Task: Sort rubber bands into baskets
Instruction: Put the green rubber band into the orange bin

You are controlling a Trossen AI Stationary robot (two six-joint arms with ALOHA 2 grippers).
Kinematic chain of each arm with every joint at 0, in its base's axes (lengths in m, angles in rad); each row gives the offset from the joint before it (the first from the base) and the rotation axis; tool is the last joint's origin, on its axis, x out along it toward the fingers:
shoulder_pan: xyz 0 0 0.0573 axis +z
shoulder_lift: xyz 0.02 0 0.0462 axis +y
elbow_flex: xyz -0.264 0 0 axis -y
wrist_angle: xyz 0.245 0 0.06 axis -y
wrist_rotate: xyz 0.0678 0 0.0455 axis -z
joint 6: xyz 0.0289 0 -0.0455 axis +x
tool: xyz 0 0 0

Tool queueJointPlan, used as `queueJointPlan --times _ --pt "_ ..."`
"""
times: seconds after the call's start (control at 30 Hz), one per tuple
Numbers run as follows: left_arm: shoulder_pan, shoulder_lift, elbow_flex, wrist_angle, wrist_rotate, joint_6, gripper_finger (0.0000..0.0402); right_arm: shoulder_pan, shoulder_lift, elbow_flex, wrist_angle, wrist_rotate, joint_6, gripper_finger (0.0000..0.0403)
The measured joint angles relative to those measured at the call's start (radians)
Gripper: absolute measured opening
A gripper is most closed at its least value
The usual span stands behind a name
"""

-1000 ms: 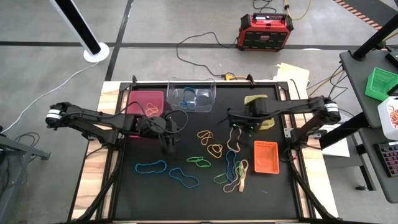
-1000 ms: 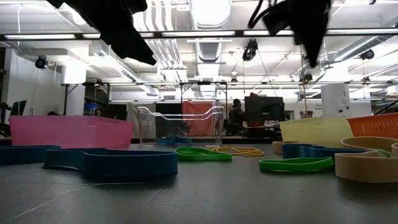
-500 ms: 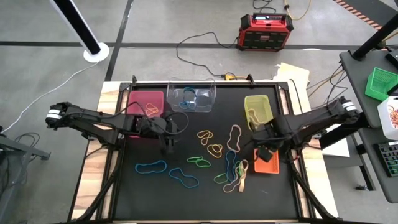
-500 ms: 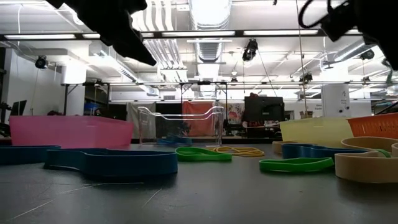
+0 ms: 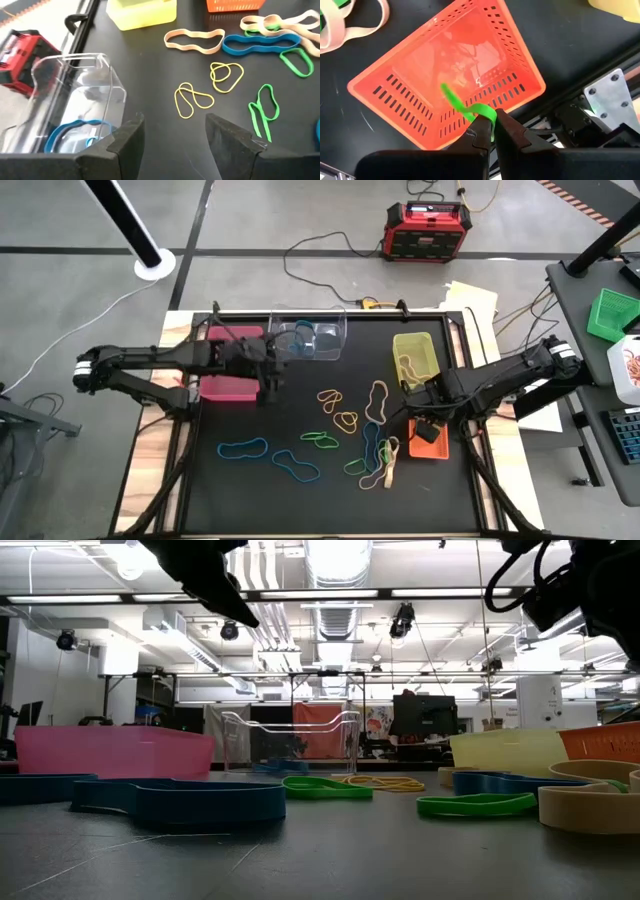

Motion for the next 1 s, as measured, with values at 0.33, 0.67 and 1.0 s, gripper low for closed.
queueJointPlan --times 0.33,0.67,1.0 --pt "0.09 -0.003 0.005 -0.027 0.067 0.0 0.019 -0.005 -0.071 0.0 0.008 0.015 0.049 0.0009" --pt "0.092 -0.011 0.006 -0.085 0.066 0.032 0.019 -0.005 -0.094 0.001 0.016 -0.036 0.162 0.0009" --pt "0.15 -0.011 0.006 -0.089 0.058 0.137 0.019 -0.002 -0.075 0.0 0.068 -0.093 0.277 0.0009"
